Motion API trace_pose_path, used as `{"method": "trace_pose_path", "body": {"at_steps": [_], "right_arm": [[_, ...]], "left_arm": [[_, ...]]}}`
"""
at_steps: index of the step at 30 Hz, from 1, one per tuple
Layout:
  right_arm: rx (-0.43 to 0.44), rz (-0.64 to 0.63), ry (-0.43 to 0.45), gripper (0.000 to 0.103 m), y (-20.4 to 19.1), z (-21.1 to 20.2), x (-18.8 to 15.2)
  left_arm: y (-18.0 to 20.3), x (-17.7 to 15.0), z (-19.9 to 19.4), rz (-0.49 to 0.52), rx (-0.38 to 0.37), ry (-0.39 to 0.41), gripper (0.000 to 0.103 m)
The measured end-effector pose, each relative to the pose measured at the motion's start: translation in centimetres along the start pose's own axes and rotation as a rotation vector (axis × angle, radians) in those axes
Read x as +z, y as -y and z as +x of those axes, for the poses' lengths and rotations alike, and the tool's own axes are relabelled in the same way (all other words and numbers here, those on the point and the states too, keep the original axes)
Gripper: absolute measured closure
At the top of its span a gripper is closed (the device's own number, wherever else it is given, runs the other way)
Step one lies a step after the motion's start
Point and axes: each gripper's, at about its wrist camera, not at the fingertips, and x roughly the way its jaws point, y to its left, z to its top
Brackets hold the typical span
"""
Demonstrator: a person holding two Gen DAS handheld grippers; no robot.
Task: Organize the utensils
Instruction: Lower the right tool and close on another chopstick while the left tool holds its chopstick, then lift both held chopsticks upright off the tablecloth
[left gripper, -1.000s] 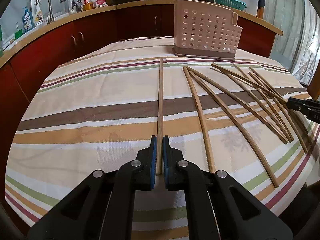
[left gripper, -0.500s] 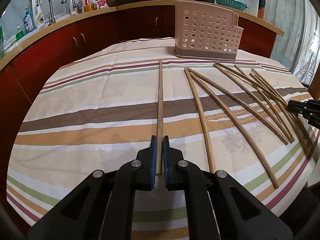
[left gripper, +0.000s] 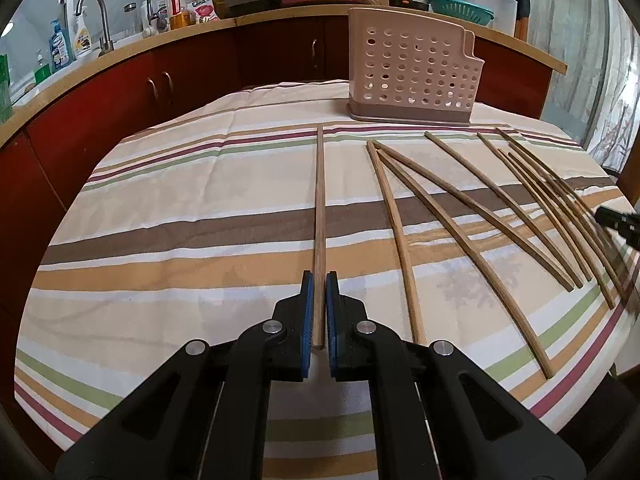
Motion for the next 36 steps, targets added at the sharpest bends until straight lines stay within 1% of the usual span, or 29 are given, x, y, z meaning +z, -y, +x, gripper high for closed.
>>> {"method": "trace_pose_path", "body": {"at_steps": [1, 2, 5, 7, 8, 10, 11, 12, 13, 14, 17, 19, 25, 28, 31, 33, 36], "right_arm": [[0.005, 0.007, 0.003, 0.097, 0.1, 0.1, -0.3], [0.002, 0.010, 0.005, 0.094, 0.2, 0.0, -0.5], [-0.017, 0.019, 0.015, 0.066, 0.3, -0.1, -0.9], [-0.017, 0.020, 0.033, 0.065, 0.4, -0.4, -1.4], [-0.018, 0.016, 0.044, 0.065, 0.4, -0.5, -1.7], [-0.008, 0.019, 0.067, 0.073, 0.6, -0.6, -2.1], [0.005, 0.018, 0.078, 0.080, 0.5, -0.6, -2.2], [0.018, 0.016, 0.079, 0.090, 0.4, -0.6, -2.1], [0.032, 0.012, 0.077, 0.096, 0.2, -0.6, -2.1], [0.024, 0.000, 0.076, 0.097, -0.1, -0.7, -2.0], [0.027, 0.009, 0.074, 0.097, -0.2, -0.7, -1.8], [0.017, 0.014, 0.090, 0.097, -0.1, -1.1, -1.6], [-0.004, -0.012, 0.180, 0.097, -0.6, -3.9, -0.1], [-0.006, -0.009, 0.225, 0.097, -0.8, -5.4, 0.9], [-0.007, -0.007, 0.277, 0.097, -0.8, -7.1, 1.9], [-0.007, -0.007, 0.298, 0.097, -0.9, -7.9, 2.5], [-0.006, -0.006, 0.309, 0.097, -0.8, -8.5, 2.9]], "left_arm": [[0.0, 0.0, 0.0, 0.000, 0.001, -0.001, 0.096], [0.0, -0.1, 0.1, -0.001, 0.002, -0.003, 0.096], [0.0, -0.2, 0.2, -0.001, 0.005, -0.009, 0.096], [0.1, -0.3, 0.3, -0.001, 0.006, -0.010, 0.096], [0.1, -0.4, 0.3, -0.002, 0.006, -0.012, 0.096], [0.0, -0.5, 0.4, -0.005, 0.004, -0.014, 0.096], [0.0, -0.5, 0.5, -0.006, 0.005, -0.012, 0.096], [0.1, -0.5, 0.5, -0.005, 0.006, -0.011, 0.096], [0.1, -0.5, 0.5, -0.004, 0.005, -0.011, 0.096], [0.1, -0.5, 0.5, -0.006, 0.005, -0.011, 0.096], [0.1, -0.5, 0.3, -0.008, 0.007, -0.003, 0.096], [0.1, -0.3, -0.1, -0.009, 0.012, 0.016, 0.096], [0.2, 1.0, -2.5, -0.016, 0.031, 0.110, 0.097], [0.3, 1.9, -4.2, -0.028, 0.041, 0.174, 0.097], [0.3, 2.4, -5.6, -0.037, 0.049, 0.221, 0.097], [0.4, 3.0, -6.5, -0.042, 0.053, 0.253, 0.097], [0.6, 3.4, -7.3, -0.036, 0.055, 0.276, 0.097]]}}
